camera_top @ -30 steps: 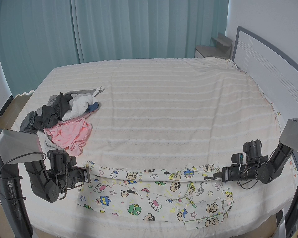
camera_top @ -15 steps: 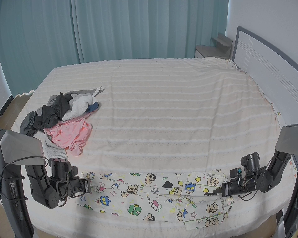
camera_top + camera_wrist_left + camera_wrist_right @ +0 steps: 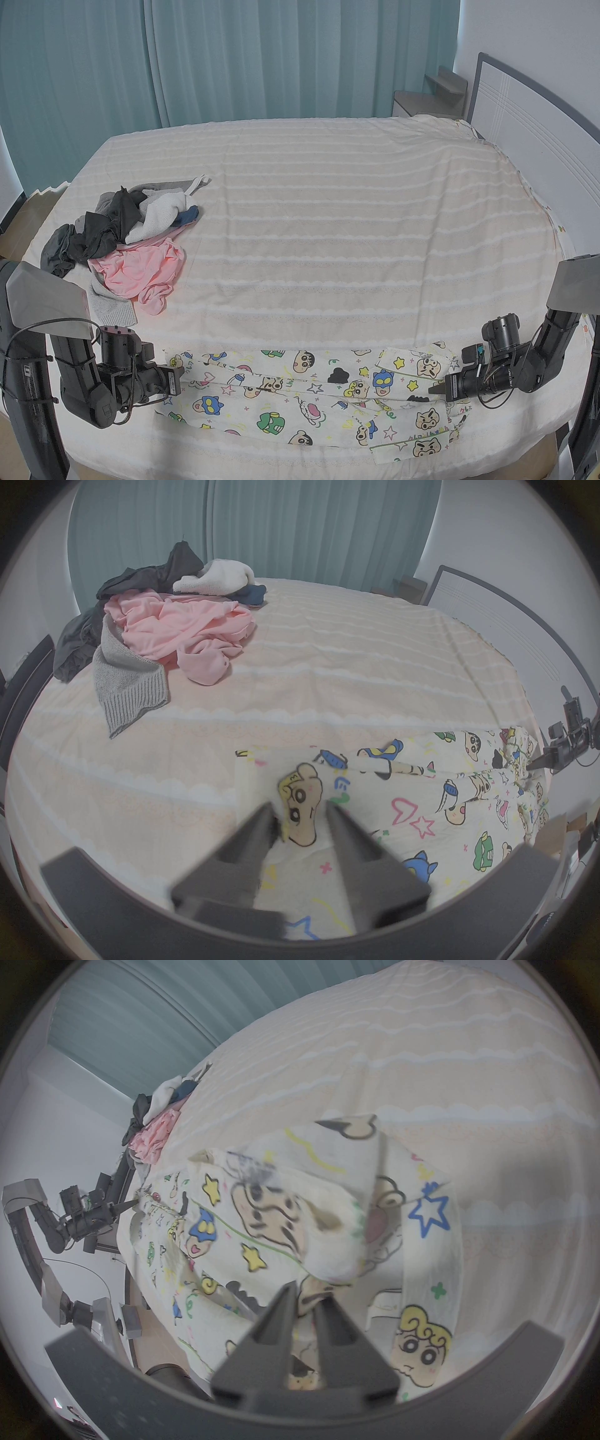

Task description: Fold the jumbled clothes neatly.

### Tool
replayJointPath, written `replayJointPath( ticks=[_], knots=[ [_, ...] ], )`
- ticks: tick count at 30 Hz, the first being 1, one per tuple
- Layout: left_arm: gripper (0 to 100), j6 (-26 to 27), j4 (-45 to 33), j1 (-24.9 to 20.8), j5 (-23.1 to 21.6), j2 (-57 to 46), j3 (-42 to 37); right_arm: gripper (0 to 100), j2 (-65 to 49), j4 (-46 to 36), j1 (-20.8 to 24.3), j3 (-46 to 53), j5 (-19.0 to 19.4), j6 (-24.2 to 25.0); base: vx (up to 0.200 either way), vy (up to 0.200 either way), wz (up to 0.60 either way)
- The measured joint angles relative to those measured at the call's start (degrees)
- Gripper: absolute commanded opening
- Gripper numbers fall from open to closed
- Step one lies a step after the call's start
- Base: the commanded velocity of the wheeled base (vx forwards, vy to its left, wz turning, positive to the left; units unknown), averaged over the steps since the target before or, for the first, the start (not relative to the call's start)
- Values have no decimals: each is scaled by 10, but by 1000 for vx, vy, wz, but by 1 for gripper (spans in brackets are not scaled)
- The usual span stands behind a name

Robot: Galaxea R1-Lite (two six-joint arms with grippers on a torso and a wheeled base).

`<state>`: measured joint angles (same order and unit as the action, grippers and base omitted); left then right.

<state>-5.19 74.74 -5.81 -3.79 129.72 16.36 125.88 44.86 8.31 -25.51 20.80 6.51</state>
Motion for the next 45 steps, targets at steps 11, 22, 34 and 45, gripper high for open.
replayJointPath(
  ticks=[11, 22, 34, 45],
  knots=[
    [100, -19, 124, 0, 2, 9, -44, 100, -11, 31, -3, 19, -24, 0, 0, 0, 0],
    [100, -193, 142, 10, -11, -45, -113, 100, -82, 56, -40, 53, -33, 0, 0, 0, 0],
    [100, -464, 142, 9, -98, -180, -150, 100, -139, 54, -41, 29, -30, 4, 0, 0, 0],
    [100, -518, 142, 12, -136, -227, -153, 100, -76, 63, 2, 6, -29, 7, 0, 0, 0]
  ],
)
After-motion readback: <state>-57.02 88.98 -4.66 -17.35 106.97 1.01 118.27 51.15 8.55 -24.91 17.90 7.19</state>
